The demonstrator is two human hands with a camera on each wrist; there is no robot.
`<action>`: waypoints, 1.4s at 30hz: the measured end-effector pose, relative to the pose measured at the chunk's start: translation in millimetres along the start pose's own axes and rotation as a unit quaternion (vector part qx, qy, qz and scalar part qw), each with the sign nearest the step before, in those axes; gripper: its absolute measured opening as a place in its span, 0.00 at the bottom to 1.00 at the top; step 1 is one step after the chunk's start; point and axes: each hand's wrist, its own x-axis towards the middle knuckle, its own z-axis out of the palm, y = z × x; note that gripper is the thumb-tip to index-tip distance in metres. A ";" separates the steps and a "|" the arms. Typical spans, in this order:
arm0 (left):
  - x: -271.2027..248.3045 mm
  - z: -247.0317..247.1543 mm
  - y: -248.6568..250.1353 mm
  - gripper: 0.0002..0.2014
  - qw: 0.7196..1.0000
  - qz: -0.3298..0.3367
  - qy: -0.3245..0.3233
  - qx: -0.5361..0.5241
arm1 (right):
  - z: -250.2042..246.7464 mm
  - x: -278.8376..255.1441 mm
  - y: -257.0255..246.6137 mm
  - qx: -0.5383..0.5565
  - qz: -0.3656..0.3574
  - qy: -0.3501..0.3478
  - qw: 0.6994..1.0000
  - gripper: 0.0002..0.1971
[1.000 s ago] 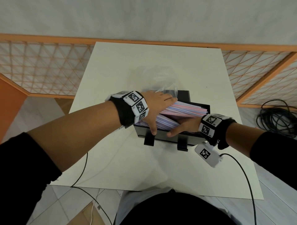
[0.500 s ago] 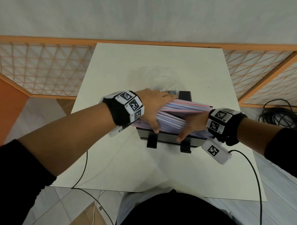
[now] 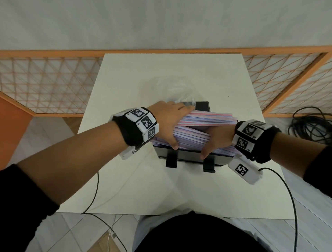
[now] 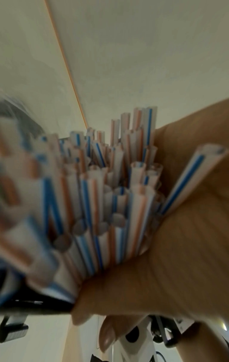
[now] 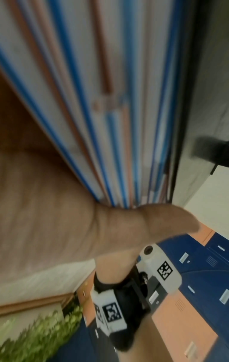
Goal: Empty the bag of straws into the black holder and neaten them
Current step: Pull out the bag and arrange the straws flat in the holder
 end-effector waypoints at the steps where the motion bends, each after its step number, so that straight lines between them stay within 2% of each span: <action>1: -0.7 0.5 0.5 0.63 1.000 -0.003 0.006 0.001 | -0.2 -2.6 -0.1 -0.006 -0.004 0.008 1.000 0.43; 5: -0.6 1.9 4.3 0.63 1.000 -0.015 0.026 0.008 | -2.4 -11.9 -0.4 -0.025 -0.018 0.036 0.999 0.44; 10: 4.5 3.7 8.9 0.62 0.999 -0.012 0.042 -0.005 | -8.9 -24.8 4.1 -0.062 0.005 0.076 0.995 0.40; 13: 10.2 7.0 12.4 0.62 0.999 -0.009 0.045 -0.011 | -12.8 -28.5 9.4 -0.092 0.018 0.072 0.993 0.37; 17: 14.4 22.9 13.1 0.58 0.997 0.001 0.054 0.050 | -10.2 -28.9 14.5 -0.146 0.037 0.076 0.986 0.30; 22: 7.8 30.1 6.6 0.52 0.997 0.028 0.072 -0.004 | 5.8 -20.6 9.1 -0.159 0.030 0.105 0.981 0.27; 28: -0.7 43.9 -0.3 0.52 0.993 0.054 0.100 -0.033 | 23.0 -0.3 0.1 -0.141 -0.013 0.144 0.979 0.33; 31: -1.1 53.8 0.4 0.52 0.993 0.037 0.105 -0.031 | 15.6 -7.3 0.1 -0.150 -0.006 0.115 0.982 0.25; 34: -0.8 64.3 -0.6 0.43 0.992 0.041 0.114 -0.017 | 1.9 -22.9 7.9 -0.139 0.003 0.100 0.985 0.21; 38: 0.6 75.7 -0.4 0.32 0.988 0.055 0.144 0.018 | -18.7 -45.9 25.4 -0.091 0.028 0.128 0.987 0.21; 42: 1.4 78.0 -0.1 0.33 0.988 0.051 0.141 0.034 | -16.1 -58.4 44.2 -0.008 0.025 0.204 0.979 0.19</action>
